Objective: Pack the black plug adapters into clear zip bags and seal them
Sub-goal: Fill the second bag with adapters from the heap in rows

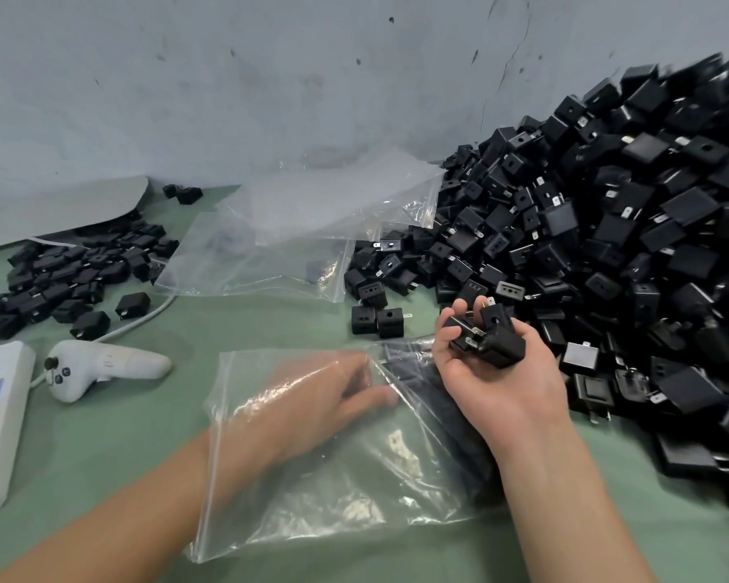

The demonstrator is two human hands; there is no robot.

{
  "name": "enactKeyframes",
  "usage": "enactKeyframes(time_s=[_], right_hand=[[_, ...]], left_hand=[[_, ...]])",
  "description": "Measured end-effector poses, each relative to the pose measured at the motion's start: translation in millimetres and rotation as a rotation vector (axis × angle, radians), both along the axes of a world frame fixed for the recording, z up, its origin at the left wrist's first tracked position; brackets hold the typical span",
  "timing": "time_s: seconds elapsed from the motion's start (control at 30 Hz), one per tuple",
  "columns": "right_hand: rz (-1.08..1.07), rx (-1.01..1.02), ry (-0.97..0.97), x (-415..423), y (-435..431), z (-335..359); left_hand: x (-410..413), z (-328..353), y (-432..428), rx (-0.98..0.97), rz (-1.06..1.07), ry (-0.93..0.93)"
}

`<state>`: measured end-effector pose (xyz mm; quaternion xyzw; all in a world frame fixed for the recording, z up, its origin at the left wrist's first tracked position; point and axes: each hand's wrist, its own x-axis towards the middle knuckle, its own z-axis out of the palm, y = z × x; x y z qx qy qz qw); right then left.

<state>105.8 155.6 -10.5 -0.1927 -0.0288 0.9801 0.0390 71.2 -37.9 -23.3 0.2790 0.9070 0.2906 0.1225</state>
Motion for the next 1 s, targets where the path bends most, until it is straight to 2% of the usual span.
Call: enactKeyframes(time_s=[0.13, 0.2, 0.37, 0.47, 0.53, 0.63, 0.77, 0.9, 1.0], right_hand=[[-0.020, 0.001, -0.002, 0, 1, 0], [-0.018, 0.010, 0.003, 1, 0, 1], [0.044, 0.048, 0.026, 5, -6, 2], [0.093, 0.053, 0.055, 8, -14, 4], [0.116, 0.058, 0.057, 11, -23, 5], [0.166, 0.089, 0.066, 15, -37, 8], [0.290, 0.157, 0.077, 22, -57, 13], [0.315, 0.235, 0.025, 25, -64, 12], [0.259, 0.166, 0.001, 22, -61, 13]], left_hand=[[6, 9, -11, -0.001, -0.018, 0.026], [11, 14, -34, 0.006, 0.046, 0.084], [27, 32, -129, 0.179, 0.412, 0.012], [39, 51, -141, 0.313, 0.692, 0.275], [54, 66, -107, 0.352, 0.624, 0.353], [74, 69, -36, 0.356, 0.418, 0.316], [84, 45, 12, 0.294, 0.284, 0.279], [88, 30, 14, 0.345, 0.334, 0.287], [87, 38, 3, 0.545, 0.414, 0.173]])
